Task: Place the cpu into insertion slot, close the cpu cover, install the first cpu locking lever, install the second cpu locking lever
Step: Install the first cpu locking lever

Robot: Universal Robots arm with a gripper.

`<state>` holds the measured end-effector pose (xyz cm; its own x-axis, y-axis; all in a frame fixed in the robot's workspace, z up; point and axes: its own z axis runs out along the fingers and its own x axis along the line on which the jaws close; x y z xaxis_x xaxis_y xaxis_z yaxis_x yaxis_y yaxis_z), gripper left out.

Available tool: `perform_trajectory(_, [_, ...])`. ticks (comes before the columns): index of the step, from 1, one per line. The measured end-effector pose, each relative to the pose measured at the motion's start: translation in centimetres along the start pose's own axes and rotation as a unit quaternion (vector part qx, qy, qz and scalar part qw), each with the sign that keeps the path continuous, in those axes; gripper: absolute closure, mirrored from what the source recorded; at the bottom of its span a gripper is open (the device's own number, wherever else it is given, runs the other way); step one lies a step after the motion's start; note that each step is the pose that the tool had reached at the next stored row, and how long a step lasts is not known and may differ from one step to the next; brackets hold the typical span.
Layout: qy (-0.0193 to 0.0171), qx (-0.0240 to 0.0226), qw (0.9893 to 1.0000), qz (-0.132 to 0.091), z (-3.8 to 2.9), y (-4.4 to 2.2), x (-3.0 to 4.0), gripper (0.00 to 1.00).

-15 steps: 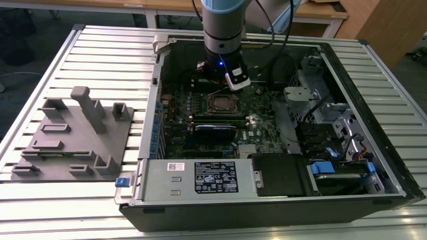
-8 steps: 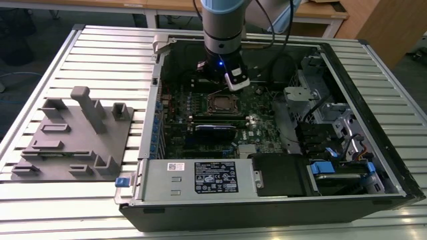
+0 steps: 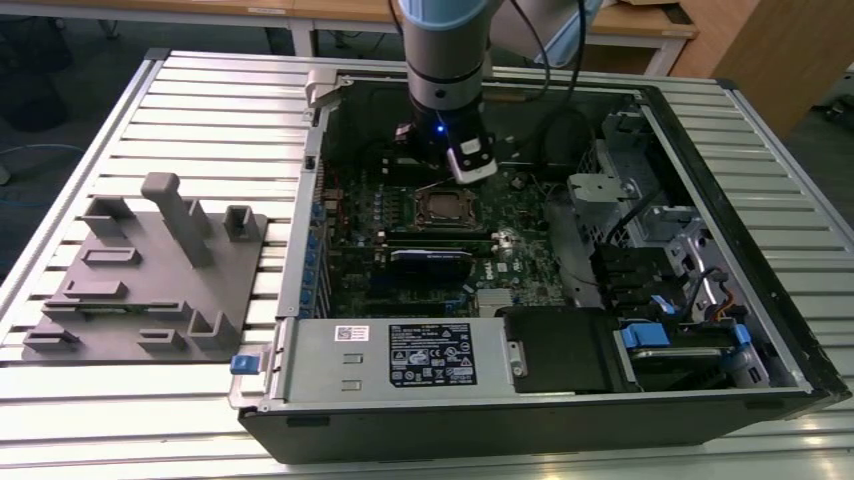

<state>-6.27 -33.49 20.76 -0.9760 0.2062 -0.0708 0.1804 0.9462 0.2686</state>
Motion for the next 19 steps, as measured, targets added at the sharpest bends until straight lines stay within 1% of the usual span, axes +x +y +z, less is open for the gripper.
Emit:
perform_trajectory(7, [-0.0049, 0.0011, 0.9998, 0.017, 0.27, 0.08, 0.05, 0.90])
perform_trajectory(16, [-0.0106, 0.0026, 0.9993, 0.036, 0.43, 0.10, 0.08, 0.90])
perform_trajectory(19, [-0.0145, 0.0019, 0.9991, 0.039, 0.48, 0.07, 0.16, 0.90])
